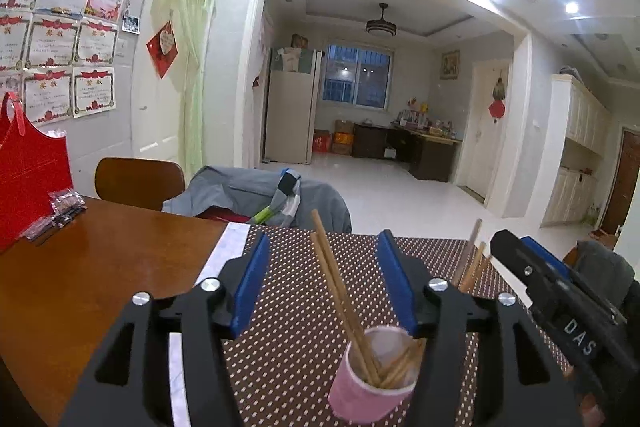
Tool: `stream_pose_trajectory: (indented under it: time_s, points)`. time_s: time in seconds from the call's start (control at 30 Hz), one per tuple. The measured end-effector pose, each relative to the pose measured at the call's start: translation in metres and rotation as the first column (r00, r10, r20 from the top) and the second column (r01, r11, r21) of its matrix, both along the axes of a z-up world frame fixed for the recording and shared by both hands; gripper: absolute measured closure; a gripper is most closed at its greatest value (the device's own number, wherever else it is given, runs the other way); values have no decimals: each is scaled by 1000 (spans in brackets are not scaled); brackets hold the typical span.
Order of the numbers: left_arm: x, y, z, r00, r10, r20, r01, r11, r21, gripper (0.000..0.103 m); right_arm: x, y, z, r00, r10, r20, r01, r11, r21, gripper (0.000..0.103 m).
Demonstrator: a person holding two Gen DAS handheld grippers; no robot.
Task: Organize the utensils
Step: 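Move both open tools back down to the chopstick pile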
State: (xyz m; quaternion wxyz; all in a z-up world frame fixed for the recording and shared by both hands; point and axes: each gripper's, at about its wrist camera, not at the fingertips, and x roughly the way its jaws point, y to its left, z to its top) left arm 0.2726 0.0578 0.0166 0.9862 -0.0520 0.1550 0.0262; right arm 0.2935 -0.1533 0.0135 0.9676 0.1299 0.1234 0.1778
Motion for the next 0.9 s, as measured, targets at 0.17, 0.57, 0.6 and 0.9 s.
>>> stream_pose_trajectory:
  time_s: [0.17, 0.57, 0.6, 0.9]
  points:
    - [-28, -4, -5, 999, -30, -36, 30, 1000, 4, 44, -29, -8, 2, 1000, 1, -22, -1, 1000, -29, 53]
    - [-70, -20, -62, 936, -119, -332, 125, 992, -1, 42, -75, -24, -54, 972, 9, -234, -36, 993, -110, 45]
    - [-71, -21, -69, 925, -121, -360, 129, 992, -4, 42, -76, -25, -58, 968, 12, -252, -41, 993, -111, 44]
    - [-74, -40, -134, 801, -171, -574, 194, 981, -22, 42, -90, -31, -111, 910, 25, -415, -92, 986, -140, 38]
